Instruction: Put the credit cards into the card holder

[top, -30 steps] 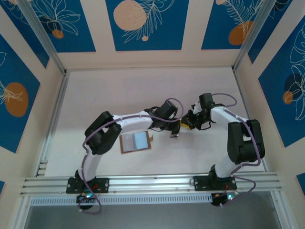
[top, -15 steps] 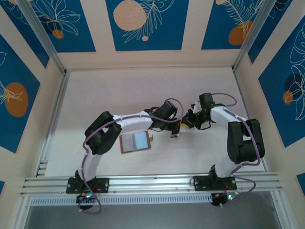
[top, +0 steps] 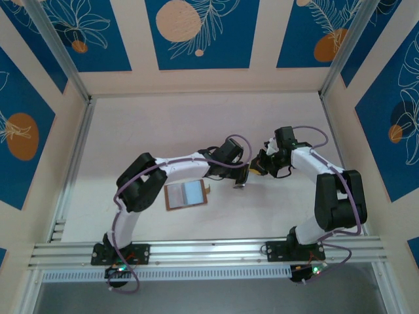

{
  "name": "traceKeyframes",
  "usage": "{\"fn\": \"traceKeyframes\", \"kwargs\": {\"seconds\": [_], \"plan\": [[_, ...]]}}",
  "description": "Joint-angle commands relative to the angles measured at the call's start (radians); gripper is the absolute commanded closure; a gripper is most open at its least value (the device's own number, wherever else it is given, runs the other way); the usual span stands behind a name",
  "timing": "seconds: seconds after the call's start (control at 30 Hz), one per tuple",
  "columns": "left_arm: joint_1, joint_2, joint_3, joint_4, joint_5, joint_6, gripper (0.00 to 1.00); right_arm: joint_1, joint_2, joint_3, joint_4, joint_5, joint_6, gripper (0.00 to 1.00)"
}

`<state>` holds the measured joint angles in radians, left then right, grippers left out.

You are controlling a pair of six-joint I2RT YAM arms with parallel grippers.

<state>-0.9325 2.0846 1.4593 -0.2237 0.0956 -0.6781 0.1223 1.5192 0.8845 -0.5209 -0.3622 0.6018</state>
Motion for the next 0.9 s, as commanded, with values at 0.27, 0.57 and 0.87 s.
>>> {"fn": "traceKeyframes", "kwargs": {"seconds": [0.27, 0.57, 0.87], "plan": [[-0.017, 0.056, 0.04, -0.112, -0.055, 0.044, 0.83, 0.003, -0.037, 0.001, -0.03, 0.003, -0.004, 0.97], [-0.043, 0.089, 0.055, -0.143, -0.117, 0.063, 0.84, 0.001, -0.042, -0.002, -0.039, 0.008, -0.005, 0.89], [-0.048, 0.096, 0.055, -0.145, -0.126, 0.059, 0.84, 0.003, -0.053, -0.007, -0.052, 0.028, -0.01, 0.77]]}}
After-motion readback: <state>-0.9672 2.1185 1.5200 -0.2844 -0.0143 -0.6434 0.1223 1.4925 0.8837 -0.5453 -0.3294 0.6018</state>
